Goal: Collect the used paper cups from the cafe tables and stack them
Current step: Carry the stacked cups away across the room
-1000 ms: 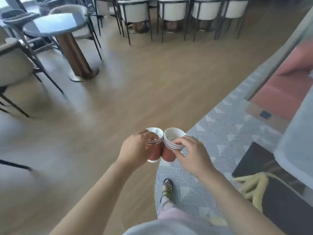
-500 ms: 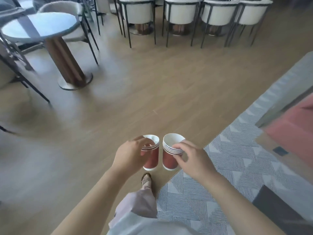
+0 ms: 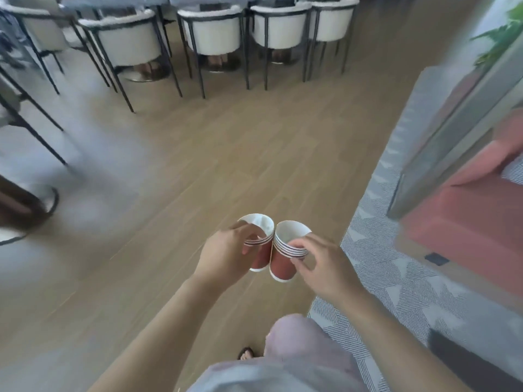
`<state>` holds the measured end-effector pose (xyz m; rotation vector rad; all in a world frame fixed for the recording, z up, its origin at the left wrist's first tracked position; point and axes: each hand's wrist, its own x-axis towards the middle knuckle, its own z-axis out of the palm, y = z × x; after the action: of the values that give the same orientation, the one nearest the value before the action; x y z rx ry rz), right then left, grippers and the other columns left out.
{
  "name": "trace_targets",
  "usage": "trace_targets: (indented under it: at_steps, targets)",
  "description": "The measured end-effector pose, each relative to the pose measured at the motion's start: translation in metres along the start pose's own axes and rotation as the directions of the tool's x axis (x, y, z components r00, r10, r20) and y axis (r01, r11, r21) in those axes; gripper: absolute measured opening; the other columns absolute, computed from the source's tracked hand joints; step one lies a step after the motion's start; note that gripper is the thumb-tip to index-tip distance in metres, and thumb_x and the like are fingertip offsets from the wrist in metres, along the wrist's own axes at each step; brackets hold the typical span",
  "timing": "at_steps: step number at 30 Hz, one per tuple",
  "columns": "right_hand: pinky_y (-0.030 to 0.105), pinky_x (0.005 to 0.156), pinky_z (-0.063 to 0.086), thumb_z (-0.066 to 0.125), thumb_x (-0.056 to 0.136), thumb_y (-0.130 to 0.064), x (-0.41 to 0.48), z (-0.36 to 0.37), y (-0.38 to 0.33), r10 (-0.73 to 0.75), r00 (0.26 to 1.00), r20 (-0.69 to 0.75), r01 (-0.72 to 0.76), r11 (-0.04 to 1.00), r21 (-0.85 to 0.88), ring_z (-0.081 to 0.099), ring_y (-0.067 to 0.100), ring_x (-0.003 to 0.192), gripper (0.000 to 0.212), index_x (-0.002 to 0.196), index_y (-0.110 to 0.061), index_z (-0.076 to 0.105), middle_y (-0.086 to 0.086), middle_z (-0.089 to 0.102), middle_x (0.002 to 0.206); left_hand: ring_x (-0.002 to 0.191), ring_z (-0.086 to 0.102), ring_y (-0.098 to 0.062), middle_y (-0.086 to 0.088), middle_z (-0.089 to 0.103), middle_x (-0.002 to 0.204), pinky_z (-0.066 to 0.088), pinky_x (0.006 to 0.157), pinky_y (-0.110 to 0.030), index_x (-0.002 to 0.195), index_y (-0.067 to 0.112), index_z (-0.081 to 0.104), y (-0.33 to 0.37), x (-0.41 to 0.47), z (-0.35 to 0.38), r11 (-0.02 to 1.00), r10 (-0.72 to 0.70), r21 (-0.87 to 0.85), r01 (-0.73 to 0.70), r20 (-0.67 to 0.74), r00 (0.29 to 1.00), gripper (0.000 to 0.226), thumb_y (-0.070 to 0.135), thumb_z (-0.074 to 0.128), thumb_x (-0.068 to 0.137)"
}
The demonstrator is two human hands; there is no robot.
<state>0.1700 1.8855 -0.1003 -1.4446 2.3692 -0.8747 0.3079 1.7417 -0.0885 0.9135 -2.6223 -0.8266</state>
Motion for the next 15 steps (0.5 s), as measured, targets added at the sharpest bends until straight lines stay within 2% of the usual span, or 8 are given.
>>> trace_targets:
  at_steps: [3, 7, 15]
  targets:
    - [0.023, 0.082, 0.044, 0.067, 0.077, -0.012, 0.054, -0.007, 0.033, 0.071, 0.997, -0.041, -0.07, 0.997, 0.019, 0.057, 0.015, 0.095, 0.021, 0.097, -0.019, 0.065, -0.005, 0.065, 0.094, 0.086, 0.064, -0.017, 0.011, 0.067, 0.1, 0.052, 0.069, -0.032, 0.097, 0.027, 0.068, 0.0, 0.077, 0.011, 0.998, 0.055, 0.007, -0.056, 0.073, 0.996, 0.025, 0.015, 0.06, 0.077]
    - [0.02, 0.083, 0.042, 0.069, 0.076, -0.012, 0.14, -0.016, 0.09, 0.129, 0.989, -0.071, -0.128, 0.992, 0.014, 0.057, 0.016, 0.097, 0.023, 0.099, -0.018, 0.065, -0.004, 0.065, 0.096, 0.086, 0.062, -0.013, 0.015, 0.065, 0.103, 0.044, 0.063, -0.023, 0.099, 0.032, 0.067, 0.003, 0.194, 0.034, 0.992, 0.11, 0.05, -0.118, 0.142, 0.984, 0.025, 0.019, 0.06, 0.078]
    - [0.017, 0.08, 0.039, 0.069, 0.077, -0.012, 0.332, -0.089, 0.2, 0.142, 0.982, -0.127, -0.144, 0.99, -0.004, 0.056, 0.013, 0.095, 0.024, 0.1, -0.02, 0.066, -0.007, 0.064, 0.095, 0.09, 0.061, -0.013, 0.014, 0.064, 0.103, 0.05, 0.069, -0.029, 0.101, 0.031, 0.065, 0.045, 0.431, 0.063, 0.984, 0.167, 0.03, -0.174, 0.16, 0.973, 0.028, 0.016, 0.059, 0.078]
